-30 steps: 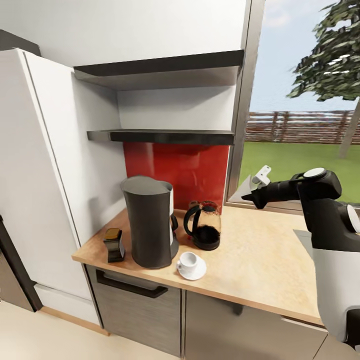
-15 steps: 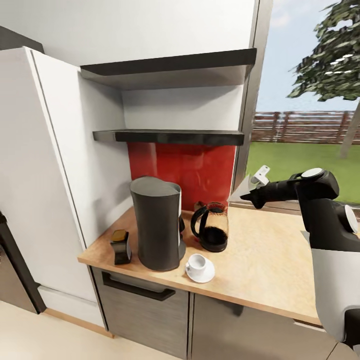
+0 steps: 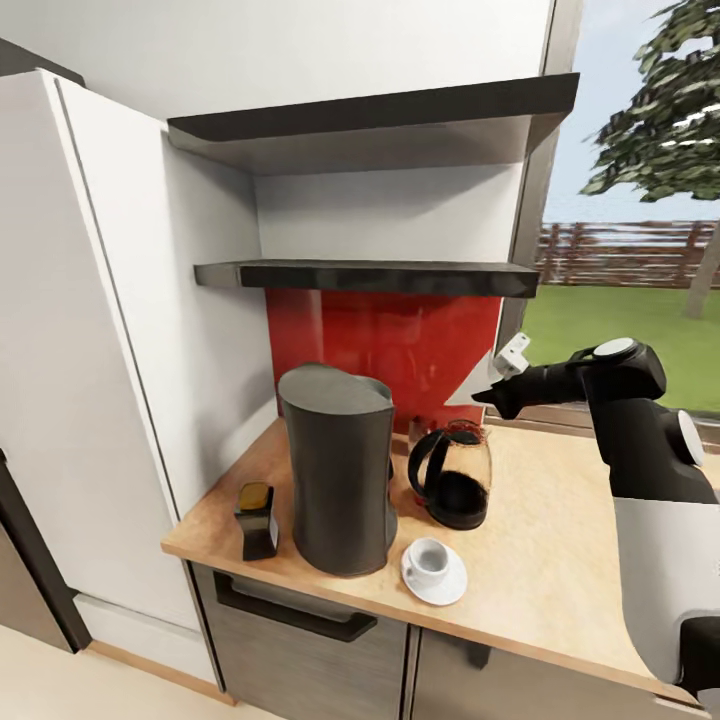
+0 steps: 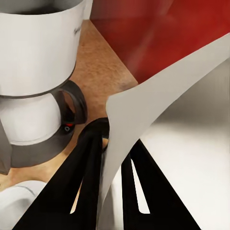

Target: Set up a coffee station on the kitchen countertop: keep the coffee maker on the countertop, move the bottle of coffee from the kitchen shelf to the counter next to the coffee maker, place a paper coffee filter on top of the coffee maker, put the saucer next to the coffee maker with the coffee cup on the saucer, and place the electric kettle next to the coffee maker.

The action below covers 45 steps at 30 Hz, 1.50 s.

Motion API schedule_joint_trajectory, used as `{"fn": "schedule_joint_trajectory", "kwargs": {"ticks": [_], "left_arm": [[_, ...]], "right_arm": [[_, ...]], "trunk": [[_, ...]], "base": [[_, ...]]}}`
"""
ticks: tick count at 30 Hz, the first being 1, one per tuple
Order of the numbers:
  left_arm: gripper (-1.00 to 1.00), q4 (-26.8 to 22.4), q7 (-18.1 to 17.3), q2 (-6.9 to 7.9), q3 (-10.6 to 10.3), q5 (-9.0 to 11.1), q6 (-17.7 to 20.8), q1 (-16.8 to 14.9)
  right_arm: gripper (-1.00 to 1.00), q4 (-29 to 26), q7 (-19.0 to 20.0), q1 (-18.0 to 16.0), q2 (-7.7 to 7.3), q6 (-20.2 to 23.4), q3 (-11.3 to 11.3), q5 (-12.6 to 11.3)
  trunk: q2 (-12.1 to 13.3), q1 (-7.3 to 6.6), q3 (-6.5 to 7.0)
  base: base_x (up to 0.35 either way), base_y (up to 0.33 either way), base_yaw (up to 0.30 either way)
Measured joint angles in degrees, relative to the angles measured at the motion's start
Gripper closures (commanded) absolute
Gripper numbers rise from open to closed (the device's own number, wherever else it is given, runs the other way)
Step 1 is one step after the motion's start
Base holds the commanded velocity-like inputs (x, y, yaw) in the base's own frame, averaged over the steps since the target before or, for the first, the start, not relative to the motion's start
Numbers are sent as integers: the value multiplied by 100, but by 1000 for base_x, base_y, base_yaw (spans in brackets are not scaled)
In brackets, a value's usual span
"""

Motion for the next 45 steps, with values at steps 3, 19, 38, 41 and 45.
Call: {"fn": "schedule_joint_trajectory", "kwargs": {"ticks": [3,19,38,41,45], "left_arm": [[-100,0,0,0,0,-5,0,0],[-100,0,-1,0,0,-8,1,0],[-100,0,0,0,1,-7,0,0],[-100,0,0,0,-3,-4,0,0],[-100,0,0,0,-1,-6,0,0]], "right_arm": [[100,3,10,1,0,-1,-1,-4],[100,-2,164,-2,4,-1,472,0],[100,1,406,-398,-14,33,557,7],[100,1,422,-432,-9,39,557,9],[100,2,426,-464,2,45,557,8]], "trunk": [[0,0,0],[-1,0,0],[0,1,0],[0,1,0],[0,1,0]], "base": [[125,6,0],[89,29,0],[39,0,0],[5,0,0],[0,7,0]]}}
